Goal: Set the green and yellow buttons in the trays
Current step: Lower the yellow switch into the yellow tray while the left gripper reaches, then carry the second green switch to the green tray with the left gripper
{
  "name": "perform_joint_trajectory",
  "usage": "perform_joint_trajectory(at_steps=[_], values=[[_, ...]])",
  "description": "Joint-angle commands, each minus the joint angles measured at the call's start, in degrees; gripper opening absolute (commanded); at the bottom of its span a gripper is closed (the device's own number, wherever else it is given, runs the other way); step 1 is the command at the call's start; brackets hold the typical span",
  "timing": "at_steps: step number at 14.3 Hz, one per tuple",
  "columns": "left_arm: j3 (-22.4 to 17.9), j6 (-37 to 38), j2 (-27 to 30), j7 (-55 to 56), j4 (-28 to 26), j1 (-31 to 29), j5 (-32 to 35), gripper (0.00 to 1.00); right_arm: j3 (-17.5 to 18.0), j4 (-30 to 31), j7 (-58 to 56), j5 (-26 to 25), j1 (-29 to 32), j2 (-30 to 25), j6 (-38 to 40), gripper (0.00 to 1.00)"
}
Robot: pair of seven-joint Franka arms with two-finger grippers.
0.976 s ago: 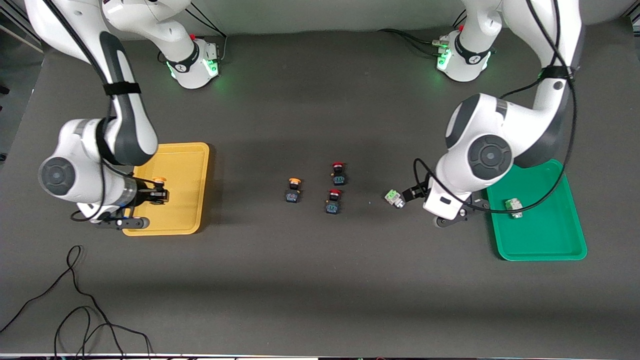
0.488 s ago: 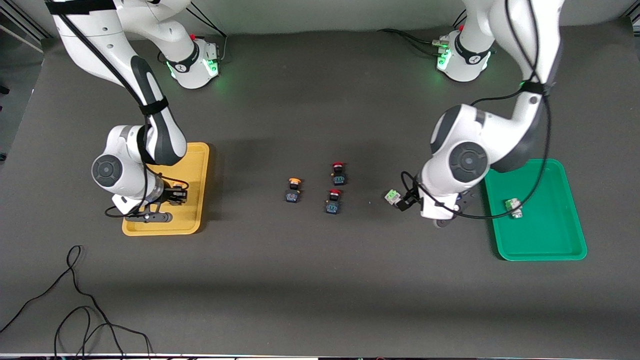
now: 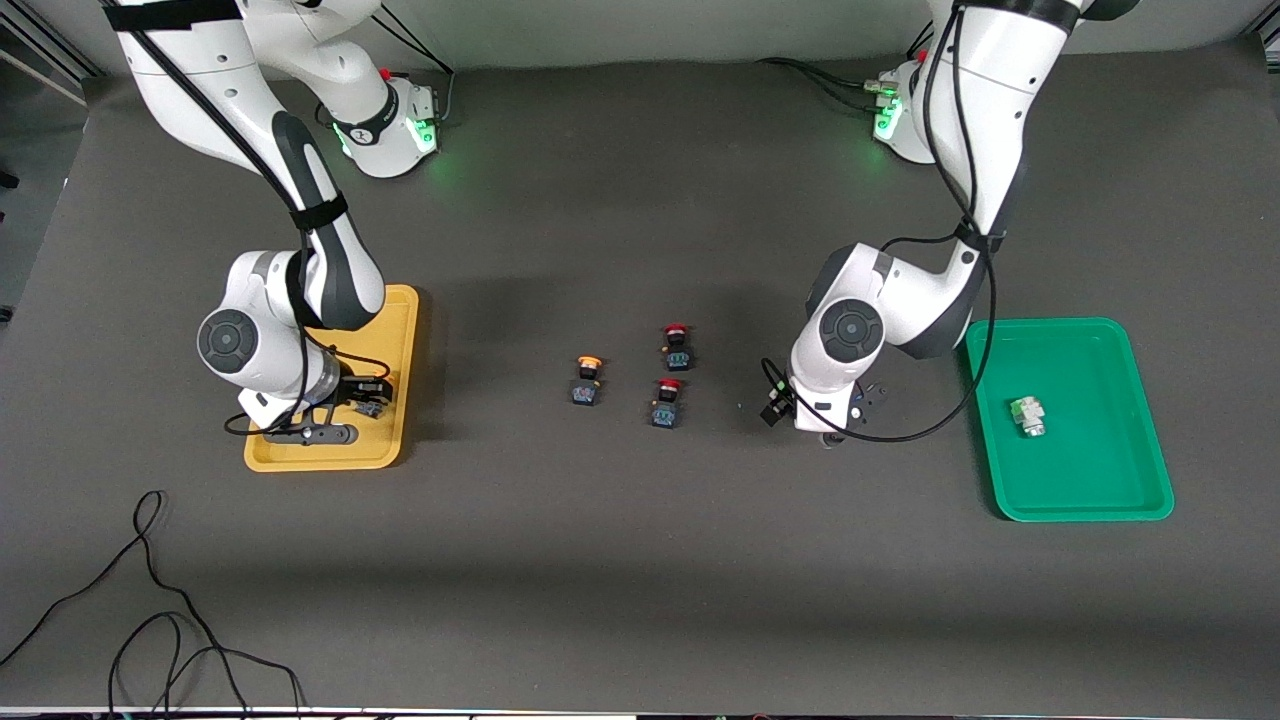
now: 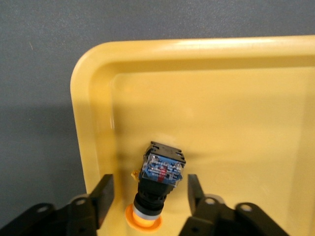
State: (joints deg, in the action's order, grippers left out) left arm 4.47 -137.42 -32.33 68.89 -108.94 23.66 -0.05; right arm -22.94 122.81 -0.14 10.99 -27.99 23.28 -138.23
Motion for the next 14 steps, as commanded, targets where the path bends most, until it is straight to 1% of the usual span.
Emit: perform_joint_trajectory(at_steps=[1, 2, 4, 5, 7, 8, 9, 10, 11, 12, 13, 14], values=[[-0.69, -0.22, -0.09, 1.94, 0.48, 1.04, 1.45, 0.92, -0.53, -0.89, -1.53, 1.67, -0.31, -2.88, 3.30, 0.99], [-0.77, -0.22, -0.27, 1.95, 0.49, 1.04, 1.63, 0.84, -0.53, -1.86, -1.01, 1.76, -0.39, -4.28, 6.02, 0.99], [-0.77, -0.22, -0.62, 2.03, 0.58, 1.13, 1.72, 0.72, -0.35, -5.36, 2.23, 1.76, -0.66, -6.75, 12.51, 0.99], [-0.77, -0.22, -0.80, 2.12, 0.58, 1.13, 1.63, 0.71, -0.35, -8.43, 5.38, 1.76, -1.79, -7.11, 16.64, 0.99], [-0.77, -0.22, -1.06, 2.73, 0.66, 1.13, 1.81, 0.57, -0.35, -15.02, 9.43, 1.76, -3.90, -6.68, 23.41, 1.00], [-0.77, -0.22, -1.15, 2.74, 0.75, 1.13, 2.07, 0.45, -0.35, -17.49, 12.33, 2.02, -4.87, -6.24, 25.19, 1.00], [-0.77, -0.22, -1.15, 2.82, 0.75, 1.13, 2.07, 0.31, -0.35, -19.25, 15.58, 3.93, -6.97, -5.88, 25.64, 1.00], [-0.69, -0.22, -1.06, 2.74, 0.84, 1.13, 2.16, 0.21, -0.35, -20.49, 18.22, 6.30, -8.73, -5.27, 25.64, 1.00], [-0.69, 0.30, -0.89, 2.74, 1.27, 1.13, 2.16, 0.14, -0.35, -22.15, 20.33, 7.98, -10.05, -4.22, 25.56, 1.00], [-0.77, 1.18, -0.63, 2.21, 2.32, 1.04, 2.25, 0.13, -0.35, -23.74, 21.75, 8.69, -11.28, -2.73, 25.55, 1.00], [-0.86, 2.58, 0.25, 1.86, 3.73, 0.60, 2.68, 0.11, -0.35, -25.23, 23.85, 8.70, -13.21, -1.15, 25.47, 1.00], [-1.04, 6.77, 2.17, 0.03, 5.74, 0.17, 3.12, 0.09, -0.35, -26.47, 25.61, 8.70, -14.79, 0.52, 25.12, 1.00]])
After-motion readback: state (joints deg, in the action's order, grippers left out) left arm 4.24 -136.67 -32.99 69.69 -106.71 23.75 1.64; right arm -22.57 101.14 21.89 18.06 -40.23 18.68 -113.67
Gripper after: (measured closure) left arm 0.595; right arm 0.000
